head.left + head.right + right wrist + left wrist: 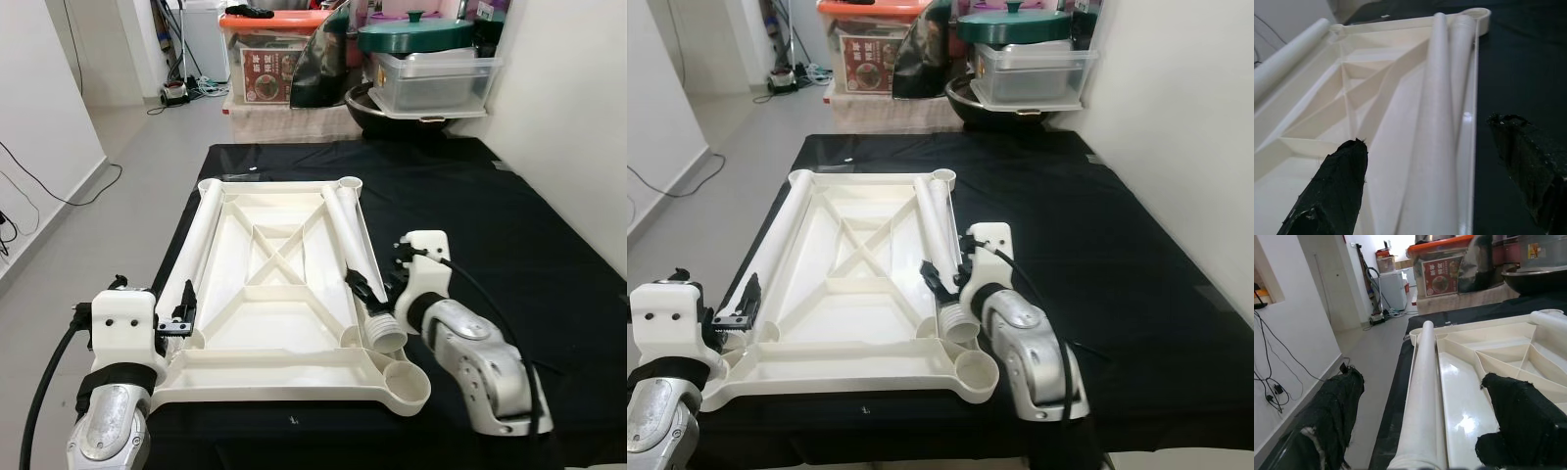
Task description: Building children table
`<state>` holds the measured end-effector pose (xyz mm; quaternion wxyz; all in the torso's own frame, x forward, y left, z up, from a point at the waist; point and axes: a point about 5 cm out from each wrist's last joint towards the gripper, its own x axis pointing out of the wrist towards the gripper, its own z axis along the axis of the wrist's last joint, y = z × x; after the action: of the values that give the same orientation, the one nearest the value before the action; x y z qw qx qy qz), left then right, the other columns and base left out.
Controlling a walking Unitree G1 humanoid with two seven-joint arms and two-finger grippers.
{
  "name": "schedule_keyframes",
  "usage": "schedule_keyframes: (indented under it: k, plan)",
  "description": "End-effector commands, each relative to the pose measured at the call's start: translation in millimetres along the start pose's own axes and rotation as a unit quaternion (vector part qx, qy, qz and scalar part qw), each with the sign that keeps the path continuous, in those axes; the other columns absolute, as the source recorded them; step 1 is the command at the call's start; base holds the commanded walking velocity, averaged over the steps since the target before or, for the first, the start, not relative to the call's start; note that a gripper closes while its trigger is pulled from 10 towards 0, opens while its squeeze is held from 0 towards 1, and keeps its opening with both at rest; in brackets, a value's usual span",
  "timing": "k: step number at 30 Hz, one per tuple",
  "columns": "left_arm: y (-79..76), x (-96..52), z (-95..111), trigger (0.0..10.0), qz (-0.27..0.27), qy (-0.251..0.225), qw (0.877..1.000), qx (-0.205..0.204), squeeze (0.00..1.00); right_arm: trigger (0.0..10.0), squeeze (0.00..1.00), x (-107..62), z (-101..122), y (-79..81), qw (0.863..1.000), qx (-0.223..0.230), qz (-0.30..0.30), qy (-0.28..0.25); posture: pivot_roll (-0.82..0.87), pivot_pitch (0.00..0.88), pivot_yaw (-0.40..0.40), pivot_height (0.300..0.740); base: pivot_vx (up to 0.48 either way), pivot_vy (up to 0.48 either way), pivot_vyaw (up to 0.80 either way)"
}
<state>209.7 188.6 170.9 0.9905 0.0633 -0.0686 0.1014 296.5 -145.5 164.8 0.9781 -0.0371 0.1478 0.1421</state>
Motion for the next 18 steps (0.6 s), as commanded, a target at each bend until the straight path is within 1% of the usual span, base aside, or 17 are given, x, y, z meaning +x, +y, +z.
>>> schedule_keyframes:
  k: [1,2,4,5,6,7,8,10,12,16,18]
  plan:
    - [-0.8,0.6,-6,10.0,-0.005,0.018,1.000,0.013,0.00,10.0,0.00,-0.1,-11,-6.4,0.999,0.007,-0.014,0.041,-0.01,0.000,-0.007,0.740,0.000,0.000,0.00]
    - [-0.8,0.6,-6,10.0,-0.005,0.018,1.000,0.013,0.00,10.0,0.00,-0.1,-11,-6.4,0.999,0.007,-0.014,0.041,-0.01,0.000,-0.007,0.740,0.000,0.000,0.00]
    - [-0.2,1.0,-6,10.0,-0.003,0.019,1.000,0.012,0.00,10.0,0.00,-2.5,-16,5.1,0.997,0.039,0.014,0.066,-0.01,0.000,-0.008,0.740,0.000,0.000,0.00]
    - [-0.2,1.0,-6,10.0,-0.003,0.019,1.000,0.012,0.00,10.0,0.00,-2.5,-16,5.1,0.997,0.039,0.014,0.066,-0.01,0.000,-0.008,0.740,0.000,0.000,0.00]
    - [0.2,1.0,-6,10.0,-0.003,0.020,1.000,0.012,0.00,10.0,0.00,-4.1,-18,10.0,0.996,0.049,0.028,0.074,-0.01,0.000,-0.009,0.740,0.000,0.000,0.00]
    - [-0.1,0.5,-6,10.0,-0.004,0.022,1.000,0.011,0.00,10.0,0.00,-7.8,-23,13.1,0.991,0.072,0.036,0.105,-0.01,0.000,-0.011,0.740,0.000,0.000,0.00]
    - [-0.1,0.5,-6,10.0,-0.004,0.022,1.000,0.011,0.00,10.0,0.00,-7.8,-23,13.1,0.991,0.072,0.036,0.105,-0.01,0.000,-0.011,0.740,0.000,0.000,0.00]
    - [-0.7,0.2,-6,10.0,-0.007,0.023,1.000,0.011,0.00,10.0,0.00,-10.4,-26,12.8,0.989,0.079,0.036,0.124,-0.01,0.000,-0.013,0.740,0.000,0.000,0.00]
    - [-0.9,0.2,-6,10.0,-0.007,0.023,1.000,0.011,0.00,10.0,0.00,-11.3,-26,12.7,0.988,0.079,0.036,0.128,-0.01,0.000,-0.013,0.740,0.000,0.000,0.00]
    - [-0.4,0.3,-4,10.0,-0.004,0.024,1.000,0.010,0.00,10.0,0.00,-15.0,-28,14.3,0.983,0.094,0.049,0.147,-0.01,0.000,-0.018,0.740,0.000,0.000,0.00]
    - [-0.5,-0.1,-5,10.0,-0.003,0.026,1.000,0.009,0.00,10.0,0.00,-15.8,-30,14.7,0.982,0.091,0.049,0.155,-0.01,0.000,-0.019,0.740,0.000,0.000,0.00]
